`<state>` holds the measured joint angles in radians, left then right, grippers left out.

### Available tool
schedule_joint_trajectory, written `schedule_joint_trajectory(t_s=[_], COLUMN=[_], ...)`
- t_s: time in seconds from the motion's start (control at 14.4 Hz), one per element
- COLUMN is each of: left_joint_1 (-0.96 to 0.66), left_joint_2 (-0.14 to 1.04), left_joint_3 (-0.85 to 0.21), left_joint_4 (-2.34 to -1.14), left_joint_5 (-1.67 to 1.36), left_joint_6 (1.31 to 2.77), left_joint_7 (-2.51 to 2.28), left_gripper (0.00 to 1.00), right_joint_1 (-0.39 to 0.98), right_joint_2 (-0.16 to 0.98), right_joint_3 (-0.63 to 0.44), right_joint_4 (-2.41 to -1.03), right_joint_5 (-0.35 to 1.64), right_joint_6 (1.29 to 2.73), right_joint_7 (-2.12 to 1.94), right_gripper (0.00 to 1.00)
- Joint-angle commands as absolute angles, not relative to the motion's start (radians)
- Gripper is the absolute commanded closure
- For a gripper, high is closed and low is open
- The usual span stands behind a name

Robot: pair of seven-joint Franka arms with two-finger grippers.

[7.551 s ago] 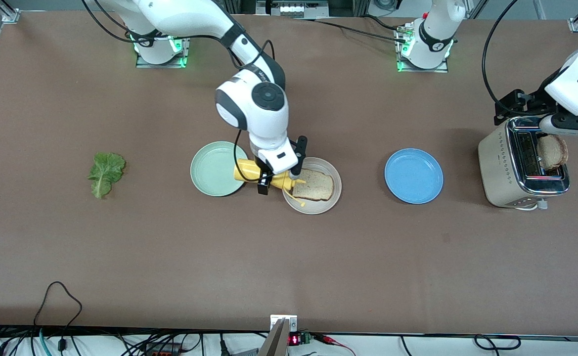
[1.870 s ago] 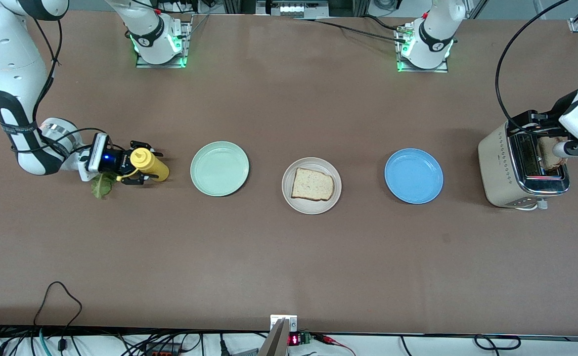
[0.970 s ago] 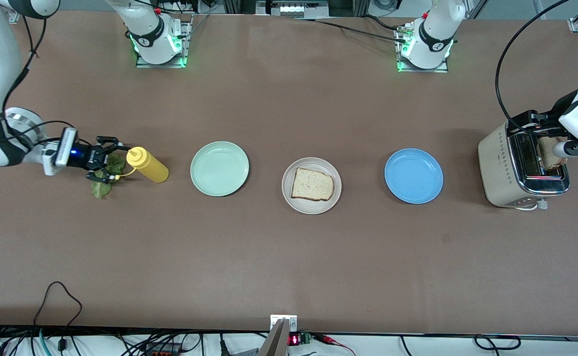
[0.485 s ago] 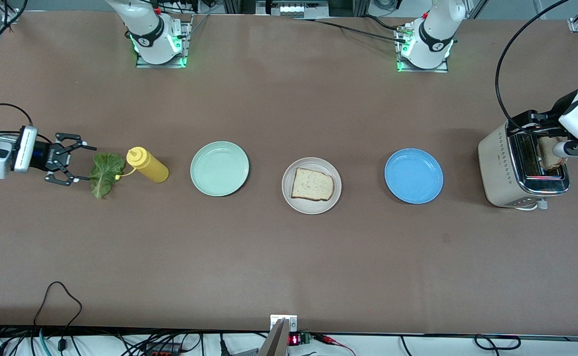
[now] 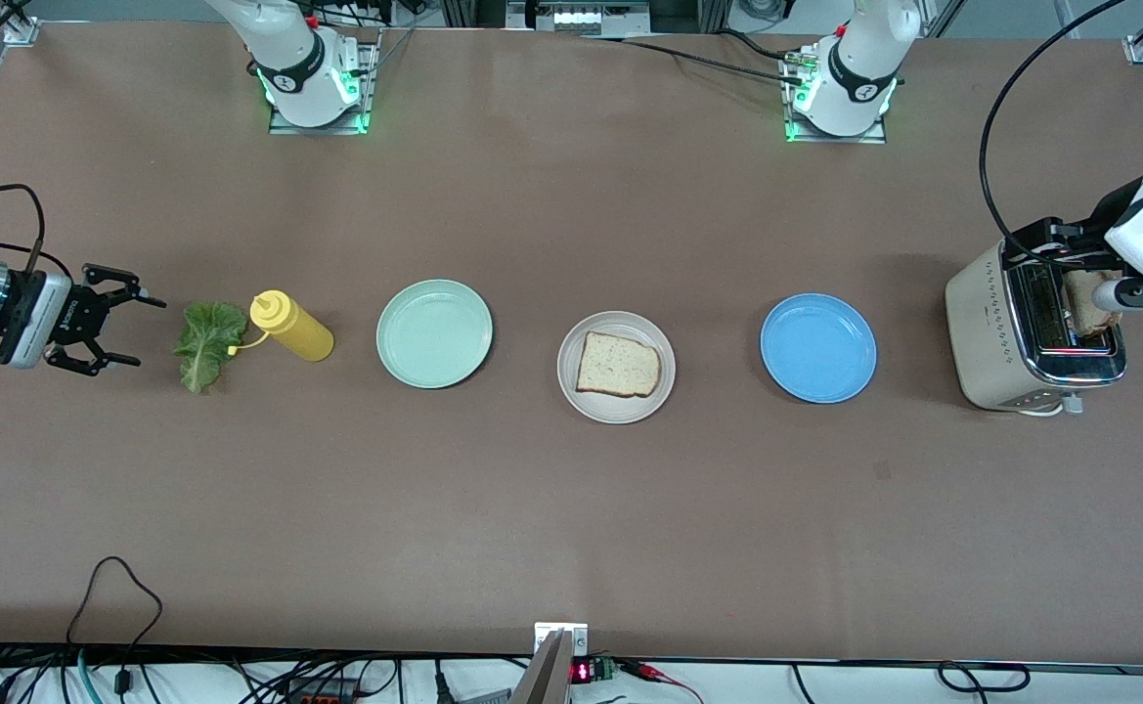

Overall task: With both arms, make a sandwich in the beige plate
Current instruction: 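Release the yellow bottle and move the right gripper to the lettuce, then grasp the green lettuce leaf with the right gripper and lift it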

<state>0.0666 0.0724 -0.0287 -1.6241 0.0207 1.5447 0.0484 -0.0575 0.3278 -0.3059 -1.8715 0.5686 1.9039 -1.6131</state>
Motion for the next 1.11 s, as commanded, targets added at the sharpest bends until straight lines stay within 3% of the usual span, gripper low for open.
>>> schedule_joint_trajectory(t_s=[0.0, 0.62, 1.04], left_joint_1=[0.069, 0.067, 0.068], left_joint_2=[0.083, 0.083, 0.083], left_joint_3=[-0.029, -0.029, -0.029], left_joint_4=[-1.595, -1.595, -1.594], left_joint_5=[0.008, 0.008, 0.008], left_joint_6=[1.519, 1.519, 1.520], left_joint_7=[0.067, 0.061, 0.058], left_gripper=[0.00, 0.00, 0.00], right_joint_1=[-0.017, 0.075, 0.118], right_joint_2=[0.279, 0.313, 0.451], right_joint_3=[-0.310, -0.308, -0.310], right_joint_4=[-1.896, -1.940, -1.968], right_joint_5=[0.433, 0.258, 0.225], right_joint_6=[1.974, 2.097, 2.325], right_joint_7=[-1.346, -0.481, -0.417], right_gripper=[0.00, 0.00, 0.00])
